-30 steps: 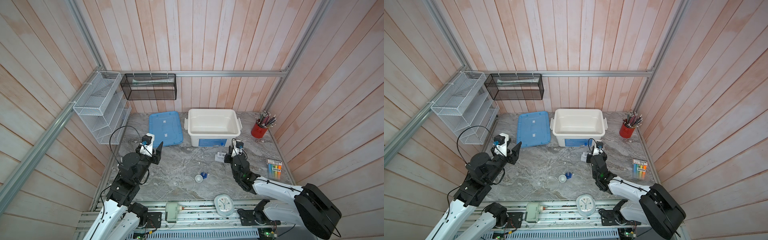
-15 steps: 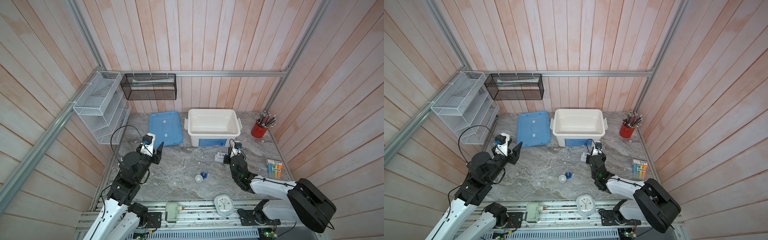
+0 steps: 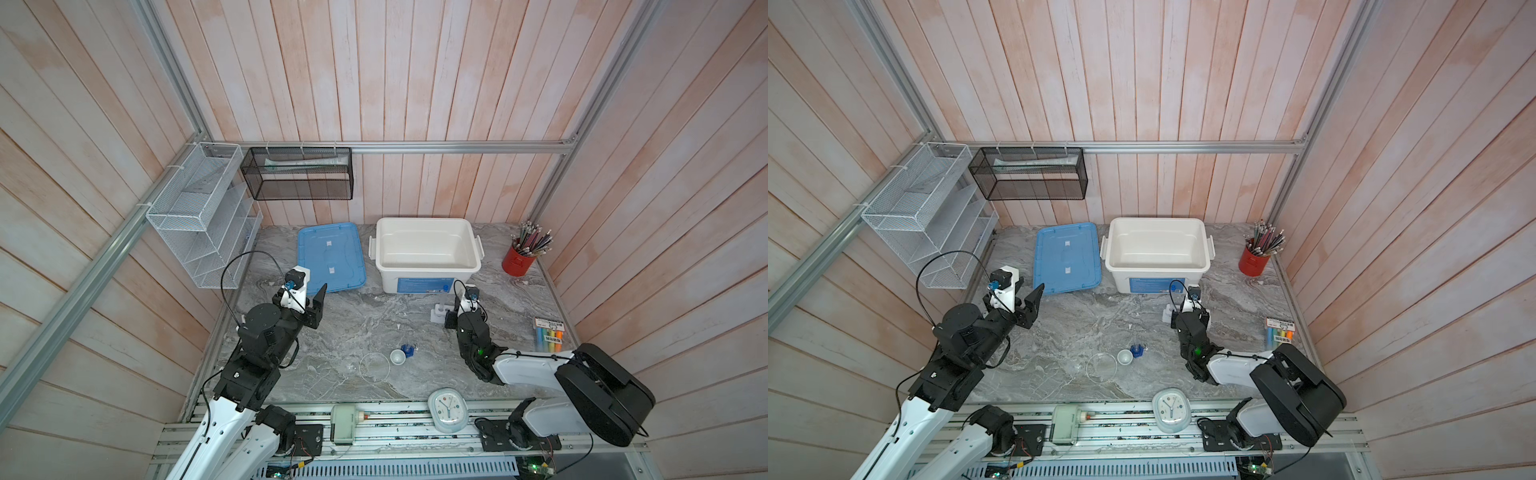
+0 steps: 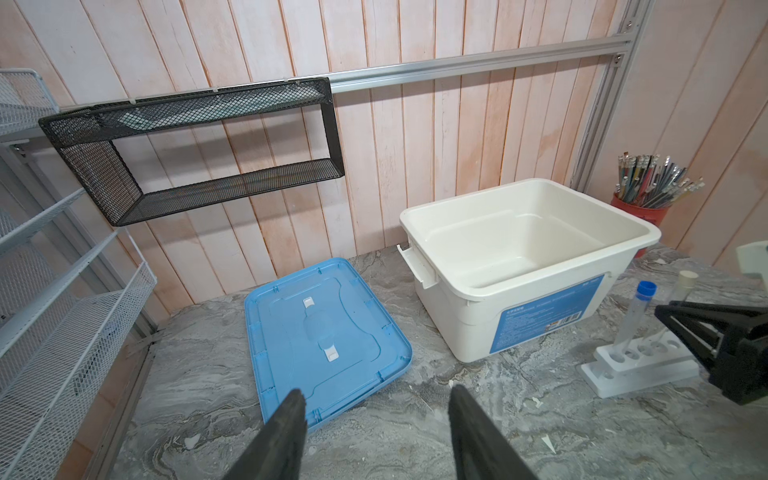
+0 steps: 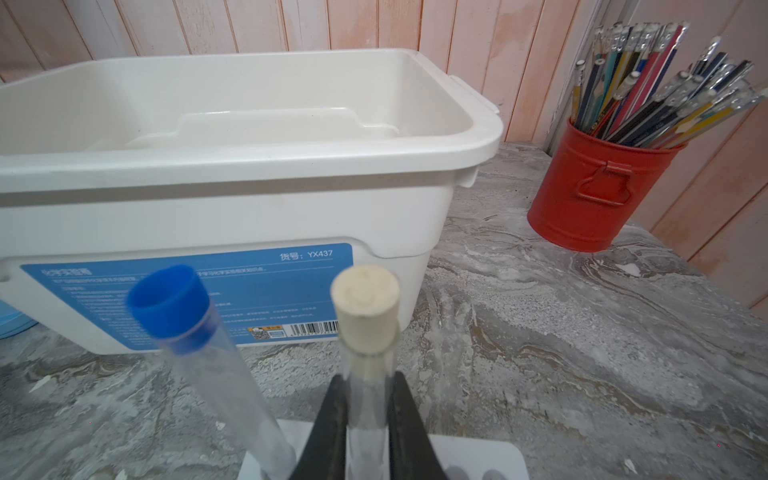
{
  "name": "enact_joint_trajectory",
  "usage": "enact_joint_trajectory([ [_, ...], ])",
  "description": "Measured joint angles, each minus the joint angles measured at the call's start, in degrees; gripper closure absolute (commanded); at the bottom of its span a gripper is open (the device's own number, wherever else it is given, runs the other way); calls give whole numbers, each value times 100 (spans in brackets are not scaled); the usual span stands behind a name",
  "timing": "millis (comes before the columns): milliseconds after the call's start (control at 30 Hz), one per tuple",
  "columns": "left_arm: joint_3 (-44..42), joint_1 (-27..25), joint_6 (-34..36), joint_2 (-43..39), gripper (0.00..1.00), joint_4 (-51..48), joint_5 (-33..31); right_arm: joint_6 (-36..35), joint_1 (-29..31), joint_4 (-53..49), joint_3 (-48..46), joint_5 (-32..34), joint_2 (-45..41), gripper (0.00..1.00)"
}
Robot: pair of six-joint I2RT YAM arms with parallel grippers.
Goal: Organize the chemistry lab equipment
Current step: 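Lower the clear tube into a rack hole and open the right gripper, then reach the right gripper down to the blue-capped vial and grasp it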
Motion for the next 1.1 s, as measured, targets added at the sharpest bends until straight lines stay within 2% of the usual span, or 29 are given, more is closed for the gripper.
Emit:
enact_joint_trajectory([
  [167, 0, 2, 0, -35, 43, 0, 2, -13, 0, 157, -2, 20, 146, 98],
  [533, 0, 2, 0, -37, 43, -20, 22, -33, 0, 127, -7, 37, 11, 75],
  [667, 0, 9, -22, -57, 43, -31, 131, -81, 0, -111, -7, 39, -579, 68],
  [833, 0, 13, -109, -125, 43, -42, 380, -225, 0, -767, 68, 33, -1696, 65],
  [967, 4, 13, -188, -57, 43, -37, 745, -404, -4, -1729, 431, -61, -2677, 61],
  [1100, 72, 13, -258, 291, 43, -31, 1272, -490, -15, -3123, 1386, -273, -3215, 60],
])
